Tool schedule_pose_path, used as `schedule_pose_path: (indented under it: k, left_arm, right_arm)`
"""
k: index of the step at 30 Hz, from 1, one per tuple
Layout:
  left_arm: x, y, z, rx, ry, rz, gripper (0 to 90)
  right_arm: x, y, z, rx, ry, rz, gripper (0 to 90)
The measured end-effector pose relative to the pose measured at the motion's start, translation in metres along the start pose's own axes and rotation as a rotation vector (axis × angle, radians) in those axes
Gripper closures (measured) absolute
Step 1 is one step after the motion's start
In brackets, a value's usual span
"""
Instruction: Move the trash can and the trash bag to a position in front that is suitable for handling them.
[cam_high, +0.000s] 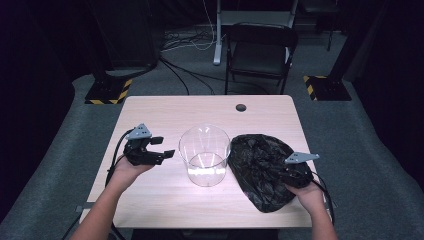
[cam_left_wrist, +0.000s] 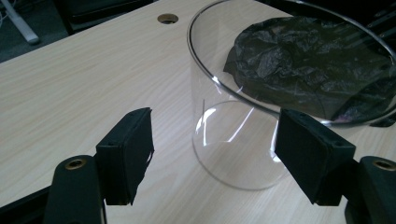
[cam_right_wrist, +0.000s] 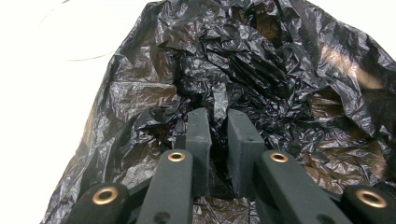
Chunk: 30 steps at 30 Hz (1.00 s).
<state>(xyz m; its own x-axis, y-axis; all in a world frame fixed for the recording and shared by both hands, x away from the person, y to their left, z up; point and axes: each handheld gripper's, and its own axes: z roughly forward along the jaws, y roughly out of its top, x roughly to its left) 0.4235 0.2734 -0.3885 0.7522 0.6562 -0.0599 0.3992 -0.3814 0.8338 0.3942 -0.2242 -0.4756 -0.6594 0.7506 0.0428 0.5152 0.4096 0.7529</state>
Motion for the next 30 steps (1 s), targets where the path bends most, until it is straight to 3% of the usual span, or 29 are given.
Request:
schedule_pose_path:
  k: [8, 17, 22, 30]
  left_arm:
    - [0.000, 0.014, 0.011, -0.011, -0.001, -0.015, 25.9]
    - [0.002, 0.020, 0.028, -0.025, -0.016, -0.064, 25.4]
    - [0.000, 0.025, 0.042, -0.002, -0.014, -0.058, 25.9]
    - [-0.007, 0.025, 0.064, 0.046, -0.013, -0.033, 26.1]
  right_arm:
    - [-0.003, 0.001, -0.002, -0.029, -0.013, 0.061, 54.1]
    - [-0.003, 0.003, 0.000, -0.089, -0.047, 0.068, 42.5]
    - [-0.001, 0.008, 0.014, -0.052, -0.099, 0.044, 32.9]
    - [0.003, 0.011, 0.026, -0.020, -0.123, 0.014, 31.8]
